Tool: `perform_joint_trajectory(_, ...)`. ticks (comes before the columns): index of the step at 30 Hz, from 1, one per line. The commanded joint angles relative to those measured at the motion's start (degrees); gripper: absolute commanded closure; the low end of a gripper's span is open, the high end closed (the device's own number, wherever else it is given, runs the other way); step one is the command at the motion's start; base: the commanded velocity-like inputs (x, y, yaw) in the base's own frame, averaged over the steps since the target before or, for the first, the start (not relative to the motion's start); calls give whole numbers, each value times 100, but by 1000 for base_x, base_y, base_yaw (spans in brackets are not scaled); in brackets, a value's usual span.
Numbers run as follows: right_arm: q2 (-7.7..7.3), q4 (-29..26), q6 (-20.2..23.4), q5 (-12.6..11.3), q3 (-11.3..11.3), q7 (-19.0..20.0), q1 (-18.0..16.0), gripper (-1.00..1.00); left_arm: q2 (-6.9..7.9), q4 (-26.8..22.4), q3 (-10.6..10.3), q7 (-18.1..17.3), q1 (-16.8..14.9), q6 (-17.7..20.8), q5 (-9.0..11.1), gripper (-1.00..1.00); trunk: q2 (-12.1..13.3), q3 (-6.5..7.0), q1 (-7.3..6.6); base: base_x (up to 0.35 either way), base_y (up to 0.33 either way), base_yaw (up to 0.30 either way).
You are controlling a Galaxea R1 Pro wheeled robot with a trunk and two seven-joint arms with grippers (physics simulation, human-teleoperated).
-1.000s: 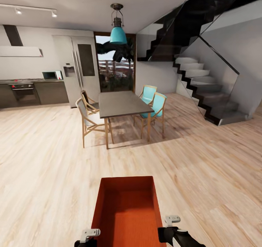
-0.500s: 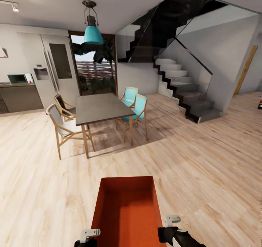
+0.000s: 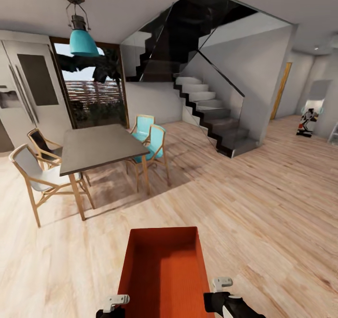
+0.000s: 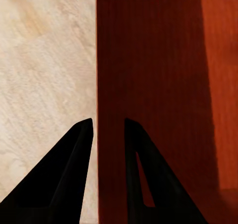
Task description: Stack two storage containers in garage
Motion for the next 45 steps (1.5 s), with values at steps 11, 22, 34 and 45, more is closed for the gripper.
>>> perform_joint_trajectory(11, -10, -24, 30, 74, 10, -7, -7, 100, 12, 25, -128, 29, -1, -22, 56, 100, -3, 29, 3, 311, -137, -259)
perform_joint_trajectory(22, -11, -24, 30, 74, 12, -7, -7, 100, 12, 25, -128, 29, -1, -22, 56, 100, -3, 64, 3, 322, -86, -255)
perform_joint_trajectory(34, -11, -24, 30, 74, 12, -7, -7, 100, 12, 25, -128, 31, -1, -22, 56, 100, -3, 99, 3, 336, -7, -226)
perform_joint_trajectory(45, -3, -24, 30, 74, 12, -7, -7, 100, 12, 28, -128, 32, -1, -22, 56, 100, -3, 104, 3, 340, 0, -61)
